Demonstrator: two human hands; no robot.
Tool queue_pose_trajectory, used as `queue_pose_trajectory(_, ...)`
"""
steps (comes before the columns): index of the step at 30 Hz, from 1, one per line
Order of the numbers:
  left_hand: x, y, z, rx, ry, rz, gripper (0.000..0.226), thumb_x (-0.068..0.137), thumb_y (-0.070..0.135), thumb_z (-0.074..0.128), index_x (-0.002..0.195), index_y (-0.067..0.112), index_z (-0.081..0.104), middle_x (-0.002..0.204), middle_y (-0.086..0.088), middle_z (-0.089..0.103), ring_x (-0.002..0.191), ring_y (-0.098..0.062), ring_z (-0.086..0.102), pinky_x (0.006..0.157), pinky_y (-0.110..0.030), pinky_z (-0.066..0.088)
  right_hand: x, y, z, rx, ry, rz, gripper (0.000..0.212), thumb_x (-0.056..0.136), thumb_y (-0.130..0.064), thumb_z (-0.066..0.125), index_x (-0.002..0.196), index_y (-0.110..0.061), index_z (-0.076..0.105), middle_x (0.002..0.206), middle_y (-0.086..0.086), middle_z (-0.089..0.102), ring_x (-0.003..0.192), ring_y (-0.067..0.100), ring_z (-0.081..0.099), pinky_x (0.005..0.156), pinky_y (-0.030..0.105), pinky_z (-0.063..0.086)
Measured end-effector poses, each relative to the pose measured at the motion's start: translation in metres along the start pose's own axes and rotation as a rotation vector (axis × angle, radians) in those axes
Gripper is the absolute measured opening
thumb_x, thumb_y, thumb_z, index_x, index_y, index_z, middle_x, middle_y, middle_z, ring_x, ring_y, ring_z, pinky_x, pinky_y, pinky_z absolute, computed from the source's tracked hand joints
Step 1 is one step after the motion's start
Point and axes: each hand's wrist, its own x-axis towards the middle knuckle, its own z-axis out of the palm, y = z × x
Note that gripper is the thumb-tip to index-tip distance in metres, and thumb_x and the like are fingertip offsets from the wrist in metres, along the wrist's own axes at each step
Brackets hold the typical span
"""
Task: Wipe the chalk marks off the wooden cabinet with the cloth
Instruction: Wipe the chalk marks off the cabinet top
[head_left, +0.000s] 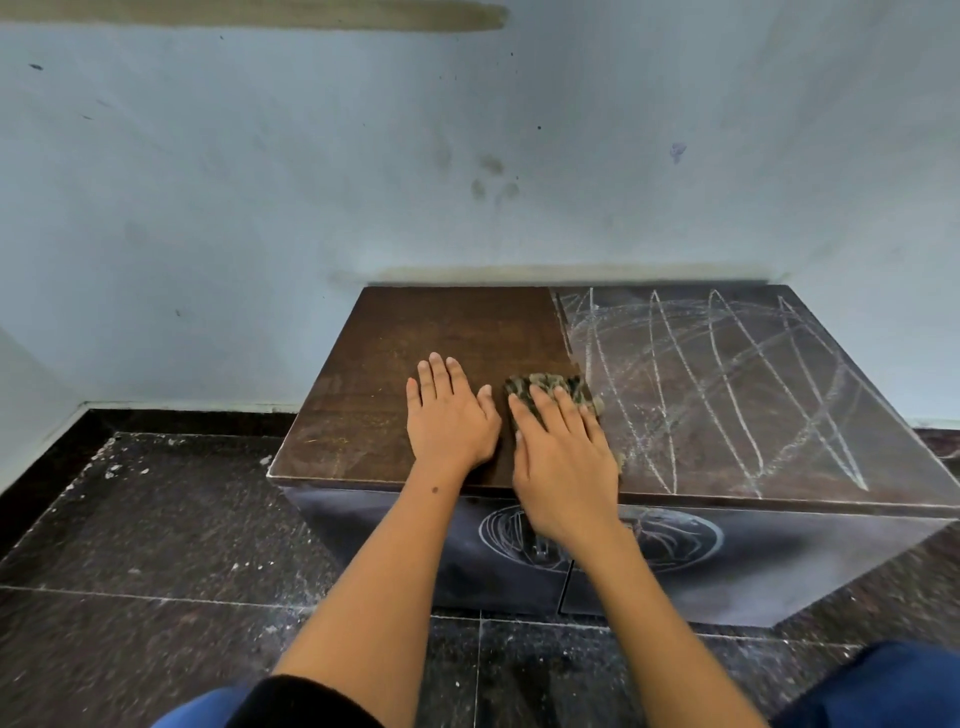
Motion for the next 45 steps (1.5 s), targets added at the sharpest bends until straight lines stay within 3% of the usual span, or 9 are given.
queue_pose_trajectory(2,-0.001,0.001,0.001,0.008,0.013,-0.001,0.062,0.100,0.040,0.016,0.150,0.004,0.006,0.158,-0.015,0.001,0.146,-0.028,-0.002,0.118,-0.041,-0.003,-0.017,0.000,0.000,-0.003,0.031,0.008,0.051,0.093,-0.032,0.022,0.136,-0.022,0.049,0.143,0.002,0.046,0.136,0.023,0.036,0.112,0.042,0.027)
queue_pose_trajectory(9,-0.003,0.002,-0.006,0.035,-0.004,0.003,0.061,0.101,0.038,0.016,0.150,0.004,0.005,0.158,-0.015,0.000,0.146,-0.027,-0.002,0.119,-0.041,-0.002,0.066,0.001,-0.007,0.034,-0.191,0.026,0.048,0.101,-0.031,0.025,0.148,-0.022,0.026,0.157,0.002,0.018,0.145,0.021,0.009,0.118,0.040,0.008)
queue_pose_trajectory(12,-0.003,0.002,-0.004,0.029,-0.001,0.005,0.061,0.101,0.038,0.015,0.150,0.003,0.005,0.158,-0.015,0.000,0.146,-0.027,-0.003,0.119,-0.041,-0.002,0.024,0.003,-0.003,0.029,-0.065,0.016,0.047,0.099,-0.030,0.026,0.145,-0.022,0.034,0.154,0.003,0.028,0.144,0.022,0.018,0.117,0.040,0.012)
queue_pose_trajectory(15,-0.002,0.002,-0.002,0.030,0.010,0.001,0.061,0.100,0.038,0.016,0.150,0.003,0.006,0.158,-0.015,0.001,0.146,-0.027,-0.003,0.118,-0.041,-0.003,-0.024,0.003,-0.003,-0.001,0.068,0.005,0.048,0.094,-0.029,0.027,0.134,-0.021,0.052,0.142,0.003,0.048,0.135,0.024,0.038,0.111,0.042,0.028)
queue_pose_trajectory(22,-0.002,0.002,-0.003,0.045,-0.008,0.170,0.056,0.102,0.033,0.016,0.150,0.004,0.009,0.159,-0.012,0.003,0.146,-0.021,-0.002,0.118,-0.036,-0.002,0.060,0.001,-0.008,0.047,-0.181,0.015,0.048,0.100,-0.031,0.026,0.147,-0.023,0.028,0.157,0.002,0.019,0.145,0.020,0.008,0.118,0.040,0.007)
queue_pose_trajectory(28,0.002,0.002,-0.002,0.051,-0.012,0.162,0.057,0.101,0.032,0.018,0.150,0.003,0.009,0.159,-0.012,0.004,0.147,-0.022,0.000,0.118,-0.036,-0.001,-0.012,0.009,0.001,0.012,0.035,-0.001,0.048,0.096,-0.030,0.024,0.140,-0.023,0.042,0.149,0.001,0.037,0.141,0.021,0.025,0.116,0.040,0.016)
queue_pose_trajectory(34,0.008,0.008,-0.009,0.117,-0.056,0.230,0.056,0.102,0.031,0.018,0.149,0.002,0.007,0.158,-0.014,0.002,0.146,-0.023,0.000,0.118,-0.035,0.000,0.049,0.009,-0.012,0.063,-0.175,-0.022,0.047,0.101,-0.031,0.024,0.147,-0.024,0.028,0.157,-0.001,0.020,0.146,0.018,0.008,0.118,0.039,0.007)
queue_pose_trajectory(40,0.008,0.020,-0.001,0.038,-0.064,0.113,0.060,0.102,0.035,0.017,0.149,0.001,0.004,0.158,-0.015,-0.002,0.146,-0.026,-0.003,0.118,-0.038,-0.003,-0.014,0.017,-0.005,0.047,0.038,-0.026,0.046,0.097,-0.029,0.026,0.141,-0.023,0.042,0.149,0.000,0.038,0.141,0.020,0.026,0.117,0.039,0.017)
queue_pose_trajectory(45,0.008,0.019,0.001,0.031,-0.049,0.105,0.060,0.101,0.036,0.017,0.150,0.002,0.005,0.158,-0.014,-0.001,0.146,-0.024,-0.003,0.118,-0.037,-0.003,0.025,0.019,-0.010,0.065,-0.092,-0.017,0.045,0.100,-0.030,0.026,0.144,-0.025,0.034,0.155,-0.002,0.026,0.144,0.017,0.015,0.118,0.038,0.010)
